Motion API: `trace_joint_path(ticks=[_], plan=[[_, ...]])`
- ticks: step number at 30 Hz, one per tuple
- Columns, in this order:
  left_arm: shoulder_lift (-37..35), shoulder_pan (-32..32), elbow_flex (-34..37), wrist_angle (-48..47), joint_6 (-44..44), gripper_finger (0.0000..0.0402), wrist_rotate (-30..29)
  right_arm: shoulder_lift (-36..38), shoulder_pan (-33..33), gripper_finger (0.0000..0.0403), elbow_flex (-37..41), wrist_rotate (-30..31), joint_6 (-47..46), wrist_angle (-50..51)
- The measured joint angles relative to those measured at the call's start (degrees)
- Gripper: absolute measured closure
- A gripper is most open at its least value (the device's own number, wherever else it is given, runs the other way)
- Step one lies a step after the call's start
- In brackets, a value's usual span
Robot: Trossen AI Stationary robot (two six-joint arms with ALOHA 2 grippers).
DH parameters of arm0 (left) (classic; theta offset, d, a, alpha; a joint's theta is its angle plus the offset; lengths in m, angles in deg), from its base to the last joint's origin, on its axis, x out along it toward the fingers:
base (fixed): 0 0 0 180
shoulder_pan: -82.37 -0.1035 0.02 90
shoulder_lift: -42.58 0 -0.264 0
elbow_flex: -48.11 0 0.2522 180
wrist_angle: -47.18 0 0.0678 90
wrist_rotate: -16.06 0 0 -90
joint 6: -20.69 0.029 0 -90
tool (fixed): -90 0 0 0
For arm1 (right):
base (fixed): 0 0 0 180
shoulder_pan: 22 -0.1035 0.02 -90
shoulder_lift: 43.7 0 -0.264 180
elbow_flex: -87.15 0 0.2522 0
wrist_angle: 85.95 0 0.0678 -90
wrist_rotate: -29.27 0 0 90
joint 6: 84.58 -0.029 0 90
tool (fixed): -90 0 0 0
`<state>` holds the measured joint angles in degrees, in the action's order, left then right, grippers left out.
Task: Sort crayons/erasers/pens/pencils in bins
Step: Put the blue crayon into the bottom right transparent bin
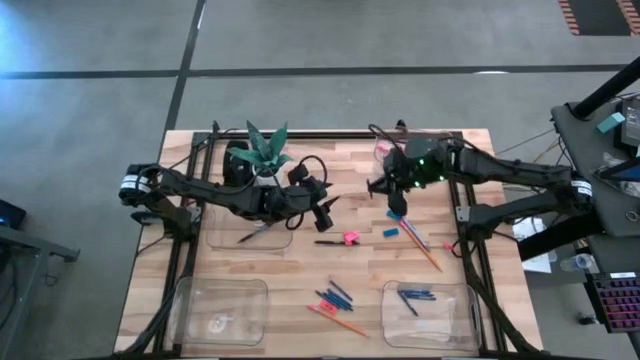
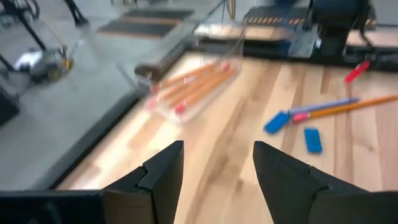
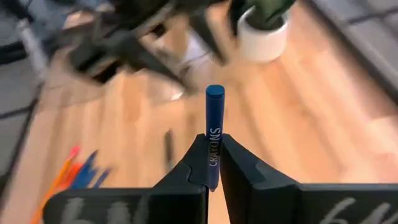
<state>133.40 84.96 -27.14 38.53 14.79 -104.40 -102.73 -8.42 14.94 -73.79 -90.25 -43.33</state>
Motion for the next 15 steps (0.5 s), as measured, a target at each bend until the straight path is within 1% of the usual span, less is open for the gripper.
trace_joint_path(ticks=[3, 5, 11, 15], plan=[[0.0, 0.0, 1.5, -1.2, -3.3, 0.0221, 0.0, 0.0, -4.9, 0.0390, -1.8, 0.0, -4.5, 6.8], [0.0, 0.0, 2.8, -1.1, -5.3, 0.0221, 0.0, 0.0, -9.1, 0.0390, -2.2, 0.0, -8.3, 9.6], [0.0, 0.0, 4.6, -1.1, -9.1, 0.0221, 0.1, 0.0, -23.0, 0.0390, -1.0, 0.3, -22.2, 10.8], [0.0, 0.0, 4.6, -1.0, -10.3, 0.0221, 0.1, -0.4, -32.3, 0.0390, -0.2, 2.8, -31.3, 11.2]])
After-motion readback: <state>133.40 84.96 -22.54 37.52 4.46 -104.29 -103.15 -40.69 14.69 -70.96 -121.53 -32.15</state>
